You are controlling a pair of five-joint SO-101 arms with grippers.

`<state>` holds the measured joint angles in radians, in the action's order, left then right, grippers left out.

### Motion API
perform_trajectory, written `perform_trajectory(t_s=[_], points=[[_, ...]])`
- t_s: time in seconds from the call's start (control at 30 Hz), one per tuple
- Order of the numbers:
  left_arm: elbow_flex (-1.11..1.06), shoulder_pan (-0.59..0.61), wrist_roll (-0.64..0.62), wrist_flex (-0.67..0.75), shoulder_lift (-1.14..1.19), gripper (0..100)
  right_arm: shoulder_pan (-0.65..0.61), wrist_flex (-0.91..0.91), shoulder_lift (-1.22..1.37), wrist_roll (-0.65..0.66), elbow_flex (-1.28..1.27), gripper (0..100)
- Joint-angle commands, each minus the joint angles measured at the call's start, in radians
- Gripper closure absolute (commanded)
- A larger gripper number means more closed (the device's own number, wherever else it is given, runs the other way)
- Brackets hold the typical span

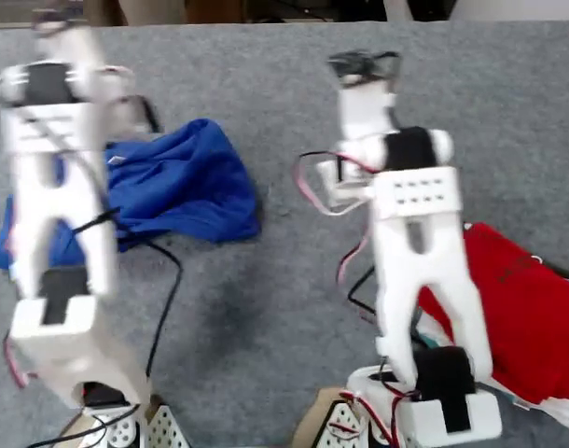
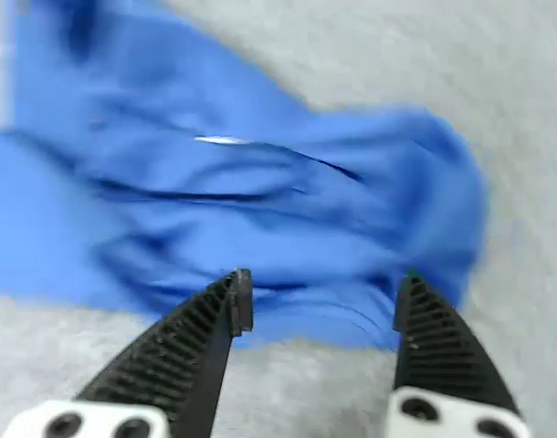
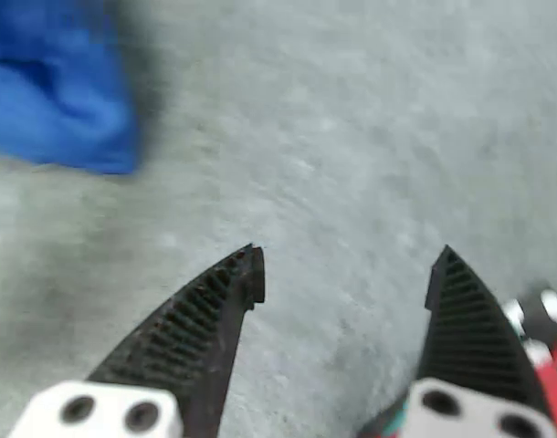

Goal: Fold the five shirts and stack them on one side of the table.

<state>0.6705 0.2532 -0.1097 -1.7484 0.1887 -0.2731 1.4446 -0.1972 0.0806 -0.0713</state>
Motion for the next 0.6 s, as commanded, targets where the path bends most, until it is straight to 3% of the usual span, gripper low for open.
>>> perform_trajectory(t_s=[0.0,0.17,0.27,0.4,0.57], points=[[-0.098,0.282,-0.005,-0.012,-0.139,74,-0.22,-0.005,0.042,0.002,0.119,78.1],[-0.339,0.74,0.0,-0.009,-0.2,74,-0.443,-0.038,0.288,-0.078,0.272,79.0],[-0.451,0.936,0.097,-0.008,-0.202,74,-0.529,-0.04,0.489,-0.104,0.406,75.4],[-0.505,1.092,0.262,-0.008,-0.206,74,-0.616,-0.034,0.74,-0.104,0.615,74.0],[-0.514,1.208,0.37,0.041,-0.203,74,-0.65,0.008,1.004,-0.1,0.912,74.1]])
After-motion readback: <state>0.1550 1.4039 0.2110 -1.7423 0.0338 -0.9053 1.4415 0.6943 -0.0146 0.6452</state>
